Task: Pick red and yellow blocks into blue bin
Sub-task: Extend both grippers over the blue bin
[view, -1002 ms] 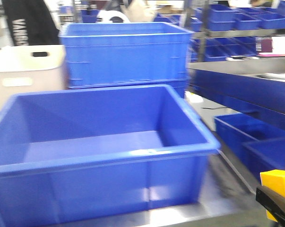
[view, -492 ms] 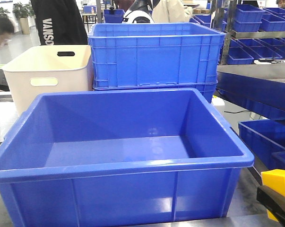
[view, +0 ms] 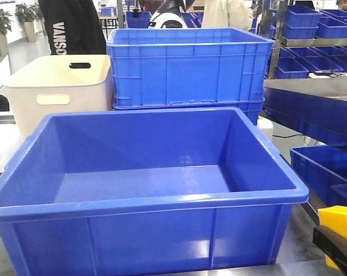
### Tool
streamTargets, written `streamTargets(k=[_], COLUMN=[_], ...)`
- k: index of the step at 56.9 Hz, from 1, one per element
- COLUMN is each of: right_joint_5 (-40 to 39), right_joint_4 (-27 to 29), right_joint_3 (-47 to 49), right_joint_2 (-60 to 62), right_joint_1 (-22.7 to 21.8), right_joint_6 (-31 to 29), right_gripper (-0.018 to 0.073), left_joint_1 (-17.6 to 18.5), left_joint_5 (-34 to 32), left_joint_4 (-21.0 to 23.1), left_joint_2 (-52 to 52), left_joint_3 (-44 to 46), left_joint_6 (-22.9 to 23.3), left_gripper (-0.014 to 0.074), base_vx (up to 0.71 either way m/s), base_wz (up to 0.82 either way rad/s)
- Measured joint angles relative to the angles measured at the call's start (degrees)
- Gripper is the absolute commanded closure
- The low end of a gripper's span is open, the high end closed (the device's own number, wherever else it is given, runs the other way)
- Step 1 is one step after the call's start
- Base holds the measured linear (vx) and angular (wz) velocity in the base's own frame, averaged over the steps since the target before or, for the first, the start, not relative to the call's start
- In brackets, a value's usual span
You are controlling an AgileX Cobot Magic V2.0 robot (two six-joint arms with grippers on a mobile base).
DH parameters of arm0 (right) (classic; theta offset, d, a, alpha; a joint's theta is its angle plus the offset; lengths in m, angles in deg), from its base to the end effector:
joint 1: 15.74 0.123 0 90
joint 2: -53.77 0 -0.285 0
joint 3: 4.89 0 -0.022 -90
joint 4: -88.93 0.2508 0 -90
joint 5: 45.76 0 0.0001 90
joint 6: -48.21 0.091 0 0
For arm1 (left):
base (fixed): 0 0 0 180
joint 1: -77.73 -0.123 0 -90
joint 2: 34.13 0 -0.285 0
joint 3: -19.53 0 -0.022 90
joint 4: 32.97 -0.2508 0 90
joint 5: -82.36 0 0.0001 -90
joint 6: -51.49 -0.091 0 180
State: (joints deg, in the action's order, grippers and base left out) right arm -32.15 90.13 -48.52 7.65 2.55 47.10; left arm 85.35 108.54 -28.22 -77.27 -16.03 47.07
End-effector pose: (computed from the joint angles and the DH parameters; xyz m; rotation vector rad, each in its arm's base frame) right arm 0.1344 0.0449 0.3304 -0.2903 1.7865 0.2325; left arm 0.1200 -0.0194 0.3653 0.1498 1.8246 -0.1251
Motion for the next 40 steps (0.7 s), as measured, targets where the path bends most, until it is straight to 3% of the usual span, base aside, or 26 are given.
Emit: streamTargets(k=[31, 40], right_joint_5=[0.63, 0.37], right_joint_4=[-0.18, -0.18], right_joint_3=[1.43, 10.72], right_joint_2=[-0.88, -9.22], right_joint_1=[0.00, 0.00], right_joint_6=[-1.68, -6.64], right_gripper=[0.0566, 0.0566], left_joint_1=[0.00, 1.32], left_joint_5=[-3.37, -6.08], left_joint_4=[1.29, 6.30], left_joint_2=[-1.15, -10.37], left_joint_3=[0.57, 7.68], left_joint_6=[-0.14, -6.37], left_gripper=[0.0596, 0.0596], base_vx=[0.00, 0.00], base_wz=[0.00, 0.00])
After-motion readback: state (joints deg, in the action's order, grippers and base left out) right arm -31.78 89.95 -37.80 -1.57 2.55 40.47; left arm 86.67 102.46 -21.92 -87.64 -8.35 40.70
